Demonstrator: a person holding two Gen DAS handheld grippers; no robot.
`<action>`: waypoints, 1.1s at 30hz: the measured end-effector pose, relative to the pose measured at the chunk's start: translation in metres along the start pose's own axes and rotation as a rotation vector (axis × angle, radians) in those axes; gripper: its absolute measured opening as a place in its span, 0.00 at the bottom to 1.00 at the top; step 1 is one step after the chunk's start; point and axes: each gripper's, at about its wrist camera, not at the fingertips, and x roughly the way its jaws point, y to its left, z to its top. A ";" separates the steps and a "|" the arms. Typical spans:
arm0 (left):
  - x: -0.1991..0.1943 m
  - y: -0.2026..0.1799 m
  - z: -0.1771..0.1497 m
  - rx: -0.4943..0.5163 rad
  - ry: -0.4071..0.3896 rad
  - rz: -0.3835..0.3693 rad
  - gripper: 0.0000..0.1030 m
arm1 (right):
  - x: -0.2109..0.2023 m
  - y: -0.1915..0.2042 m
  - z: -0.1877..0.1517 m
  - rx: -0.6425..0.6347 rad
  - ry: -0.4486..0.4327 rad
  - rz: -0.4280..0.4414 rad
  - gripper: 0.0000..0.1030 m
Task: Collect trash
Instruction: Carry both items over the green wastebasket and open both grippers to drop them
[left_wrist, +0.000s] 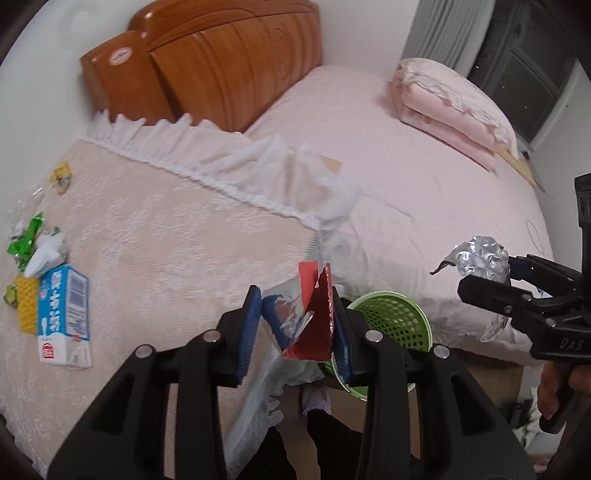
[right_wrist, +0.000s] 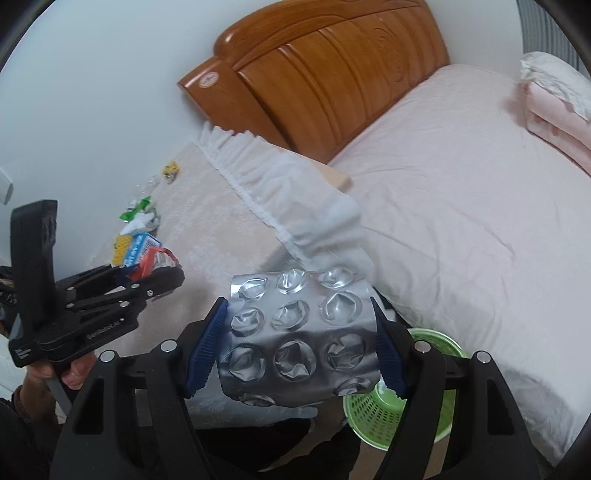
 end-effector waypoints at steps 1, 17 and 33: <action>0.004 -0.012 -0.002 0.031 0.011 -0.015 0.34 | -0.001 -0.006 -0.008 0.012 0.003 -0.026 0.71; 0.033 -0.114 -0.019 0.245 0.101 -0.084 0.34 | 0.060 -0.102 -0.105 0.275 0.103 -0.223 0.91; 0.051 -0.150 -0.024 0.335 0.152 -0.137 0.34 | -0.010 -0.150 -0.120 0.408 -0.003 -0.325 0.97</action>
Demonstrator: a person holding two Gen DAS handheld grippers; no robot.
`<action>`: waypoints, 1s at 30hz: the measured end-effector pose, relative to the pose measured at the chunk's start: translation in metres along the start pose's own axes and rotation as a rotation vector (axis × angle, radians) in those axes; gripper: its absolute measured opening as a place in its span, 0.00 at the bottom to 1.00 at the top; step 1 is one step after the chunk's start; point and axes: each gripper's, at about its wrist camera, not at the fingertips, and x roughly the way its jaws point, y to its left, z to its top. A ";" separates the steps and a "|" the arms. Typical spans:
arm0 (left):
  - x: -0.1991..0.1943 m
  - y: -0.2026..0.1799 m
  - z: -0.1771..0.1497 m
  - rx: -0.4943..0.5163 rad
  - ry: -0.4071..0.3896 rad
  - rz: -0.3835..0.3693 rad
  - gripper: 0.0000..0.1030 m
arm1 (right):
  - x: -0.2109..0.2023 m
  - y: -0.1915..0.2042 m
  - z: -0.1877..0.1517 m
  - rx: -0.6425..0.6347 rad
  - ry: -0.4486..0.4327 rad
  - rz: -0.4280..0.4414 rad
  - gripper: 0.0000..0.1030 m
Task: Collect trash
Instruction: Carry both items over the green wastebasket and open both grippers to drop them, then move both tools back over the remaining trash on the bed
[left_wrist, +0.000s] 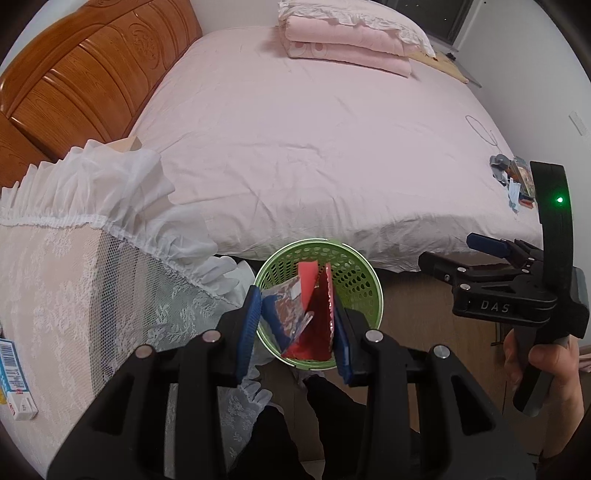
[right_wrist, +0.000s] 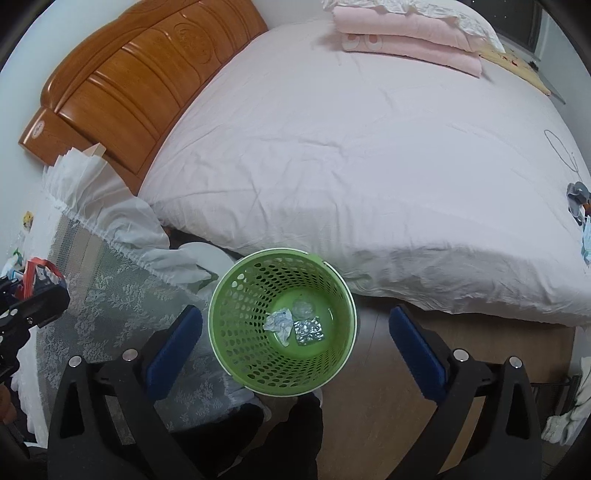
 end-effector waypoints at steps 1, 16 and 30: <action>0.001 -0.001 0.001 0.004 0.001 -0.004 0.35 | 0.000 -0.001 0.001 0.004 -0.002 -0.001 0.97; -0.005 -0.008 0.007 0.018 -0.014 0.018 0.90 | 0.004 0.008 0.009 -0.050 0.012 -0.018 0.97; -0.011 -0.005 0.005 0.015 -0.025 0.016 0.90 | 0.006 0.016 0.009 -0.069 0.019 -0.019 0.97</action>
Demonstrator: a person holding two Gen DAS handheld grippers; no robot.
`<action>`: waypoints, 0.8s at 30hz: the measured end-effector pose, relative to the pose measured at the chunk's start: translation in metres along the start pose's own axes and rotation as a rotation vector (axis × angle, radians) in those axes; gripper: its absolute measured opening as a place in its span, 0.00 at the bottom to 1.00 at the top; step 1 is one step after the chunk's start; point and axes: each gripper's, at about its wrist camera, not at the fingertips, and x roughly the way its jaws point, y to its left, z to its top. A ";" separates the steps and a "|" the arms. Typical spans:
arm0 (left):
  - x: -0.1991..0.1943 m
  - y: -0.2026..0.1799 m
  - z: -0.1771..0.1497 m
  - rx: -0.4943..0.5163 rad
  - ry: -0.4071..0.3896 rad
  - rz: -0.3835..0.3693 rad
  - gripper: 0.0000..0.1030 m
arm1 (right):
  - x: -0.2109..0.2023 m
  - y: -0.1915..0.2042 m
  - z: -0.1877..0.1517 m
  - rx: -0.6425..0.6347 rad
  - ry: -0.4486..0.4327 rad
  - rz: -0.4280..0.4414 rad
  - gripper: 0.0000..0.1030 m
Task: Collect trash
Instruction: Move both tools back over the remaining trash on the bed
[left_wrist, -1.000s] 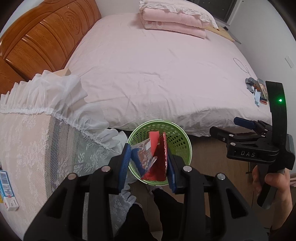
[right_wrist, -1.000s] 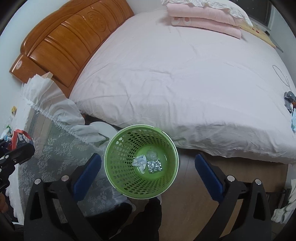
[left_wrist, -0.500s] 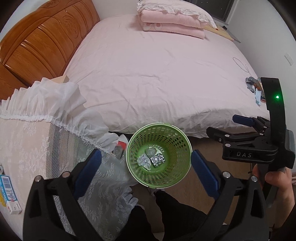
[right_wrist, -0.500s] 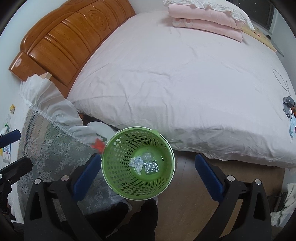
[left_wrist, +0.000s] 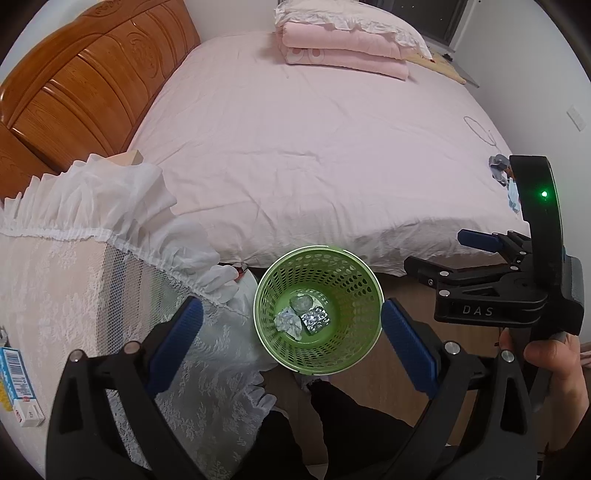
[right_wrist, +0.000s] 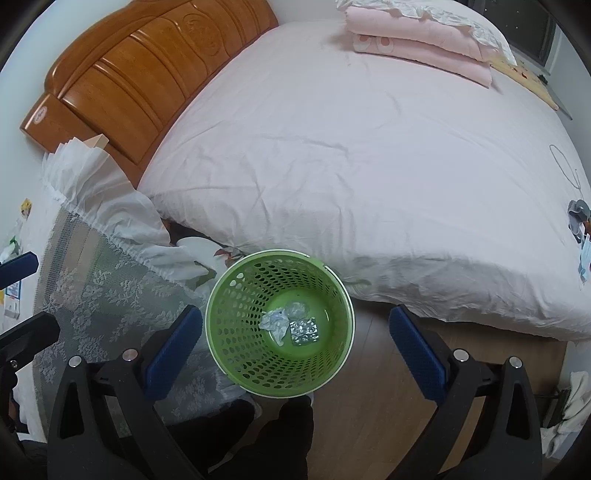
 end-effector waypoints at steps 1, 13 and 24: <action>-0.002 0.001 0.000 -0.005 -0.005 0.002 0.90 | -0.002 0.002 0.000 -0.006 -0.004 -0.001 0.97; -0.092 0.092 -0.023 -0.226 -0.200 0.185 0.90 | -0.078 0.118 0.037 -0.311 -0.187 0.137 0.97; -0.157 0.195 -0.108 -0.543 -0.254 0.409 0.90 | -0.104 0.244 0.064 -0.558 -0.243 0.337 0.98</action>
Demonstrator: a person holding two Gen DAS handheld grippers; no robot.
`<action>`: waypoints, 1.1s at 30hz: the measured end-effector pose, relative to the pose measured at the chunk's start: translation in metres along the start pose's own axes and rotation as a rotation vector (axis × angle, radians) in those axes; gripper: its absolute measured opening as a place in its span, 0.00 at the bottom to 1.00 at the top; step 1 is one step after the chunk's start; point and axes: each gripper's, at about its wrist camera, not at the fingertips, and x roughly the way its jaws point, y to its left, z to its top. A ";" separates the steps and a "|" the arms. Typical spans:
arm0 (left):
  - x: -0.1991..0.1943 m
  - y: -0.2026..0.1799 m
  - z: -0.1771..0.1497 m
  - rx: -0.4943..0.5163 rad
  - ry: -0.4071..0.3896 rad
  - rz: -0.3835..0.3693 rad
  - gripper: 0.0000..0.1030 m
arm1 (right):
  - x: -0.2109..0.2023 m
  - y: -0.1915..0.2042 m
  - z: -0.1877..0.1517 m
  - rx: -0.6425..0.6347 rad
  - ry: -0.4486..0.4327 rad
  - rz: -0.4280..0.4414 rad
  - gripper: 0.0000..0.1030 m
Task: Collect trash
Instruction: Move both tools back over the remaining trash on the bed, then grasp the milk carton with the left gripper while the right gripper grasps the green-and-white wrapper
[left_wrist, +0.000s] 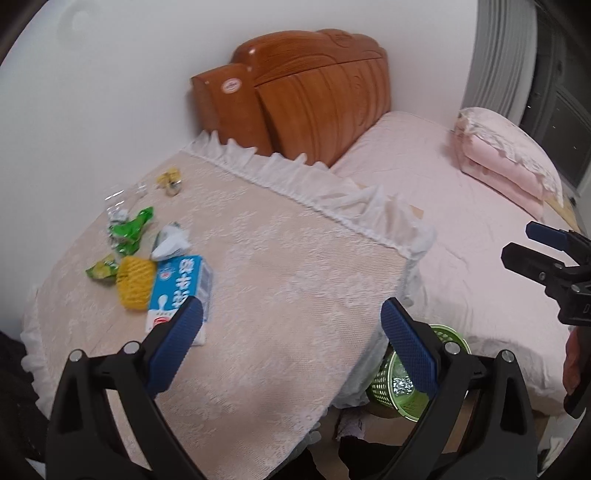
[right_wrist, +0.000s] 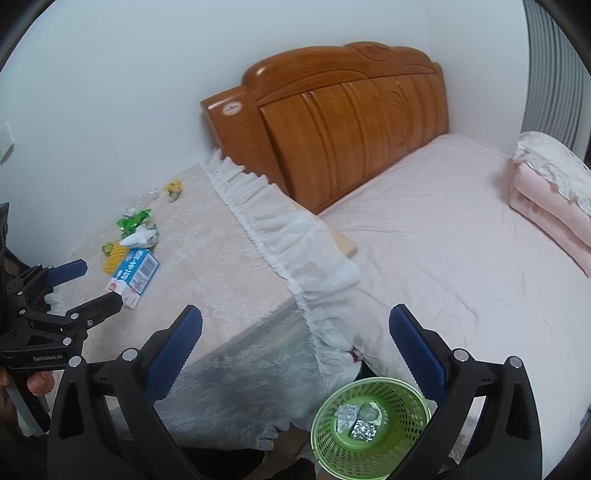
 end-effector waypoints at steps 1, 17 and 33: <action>0.001 0.009 -0.003 -0.025 0.005 0.012 0.90 | 0.005 0.008 0.005 -0.021 0.005 0.017 0.98; 0.055 0.099 -0.029 -0.119 0.080 0.088 0.90 | 0.049 0.078 0.028 -0.150 0.083 0.110 0.98; 0.146 0.122 -0.018 -0.069 0.218 0.009 0.80 | 0.090 0.086 0.022 -0.069 0.192 0.078 0.98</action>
